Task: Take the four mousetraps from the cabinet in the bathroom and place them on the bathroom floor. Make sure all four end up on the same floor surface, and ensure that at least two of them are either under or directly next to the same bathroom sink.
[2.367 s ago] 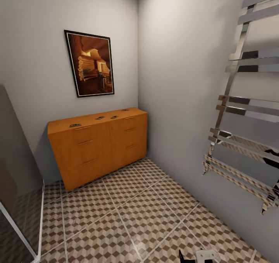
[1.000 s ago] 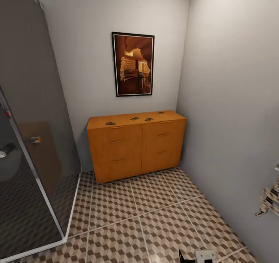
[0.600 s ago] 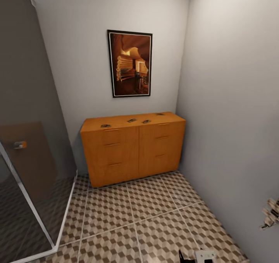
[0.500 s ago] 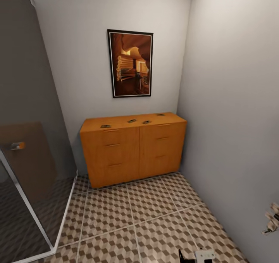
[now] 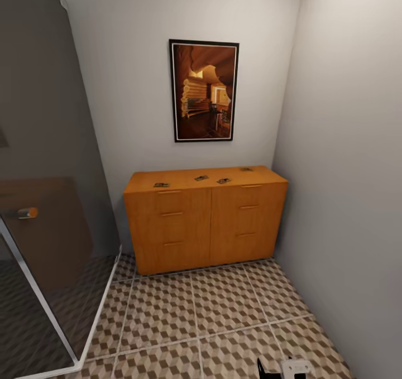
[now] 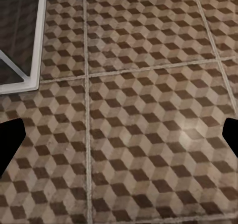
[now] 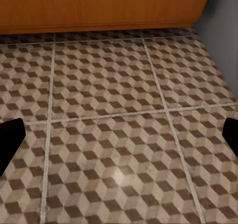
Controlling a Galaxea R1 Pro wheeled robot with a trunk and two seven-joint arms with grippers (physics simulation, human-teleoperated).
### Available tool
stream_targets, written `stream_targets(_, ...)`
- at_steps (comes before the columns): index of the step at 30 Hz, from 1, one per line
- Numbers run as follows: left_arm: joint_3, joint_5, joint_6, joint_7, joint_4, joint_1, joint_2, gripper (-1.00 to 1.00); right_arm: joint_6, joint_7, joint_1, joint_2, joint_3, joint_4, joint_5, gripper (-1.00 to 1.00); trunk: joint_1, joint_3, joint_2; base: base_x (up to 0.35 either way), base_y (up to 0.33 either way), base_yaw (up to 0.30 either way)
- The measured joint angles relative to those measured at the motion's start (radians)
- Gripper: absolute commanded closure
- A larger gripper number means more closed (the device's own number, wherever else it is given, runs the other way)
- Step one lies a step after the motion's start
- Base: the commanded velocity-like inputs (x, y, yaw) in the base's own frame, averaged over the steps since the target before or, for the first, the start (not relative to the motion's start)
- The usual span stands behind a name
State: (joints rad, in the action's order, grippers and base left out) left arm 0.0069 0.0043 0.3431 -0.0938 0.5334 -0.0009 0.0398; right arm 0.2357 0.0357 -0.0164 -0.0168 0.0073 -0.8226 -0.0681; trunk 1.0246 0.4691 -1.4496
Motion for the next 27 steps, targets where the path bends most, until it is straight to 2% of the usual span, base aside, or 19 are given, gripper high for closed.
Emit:
stream_targets(8,0.000,0.000,0.000,0.000,0.000,0.000,0.000,-1.00,0.000,0.000,-0.001,0.000,0.000,0.000,0.000,-1.00,0.000,0.000,0.000,0.209,-0.003,0.165)
stream_targets(18,0.000,0.000,0.000,0.000,-0.001,0.000,0.000,-1.00,0.000,0.000,0.000,0.000,0.000,0.000,0.000,-1.00,0.000,0.000,0.000,0.145,-0.008,0.019)
stream_targets(27,0.000,0.001,0.000,0.000,-0.001,0.000,0.000,-1.00,0.000,0.000,0.000,0.000,0.000,0.000,0.000,-1.00,0.000,0.000,0.000,0.146,-0.110,0.001)
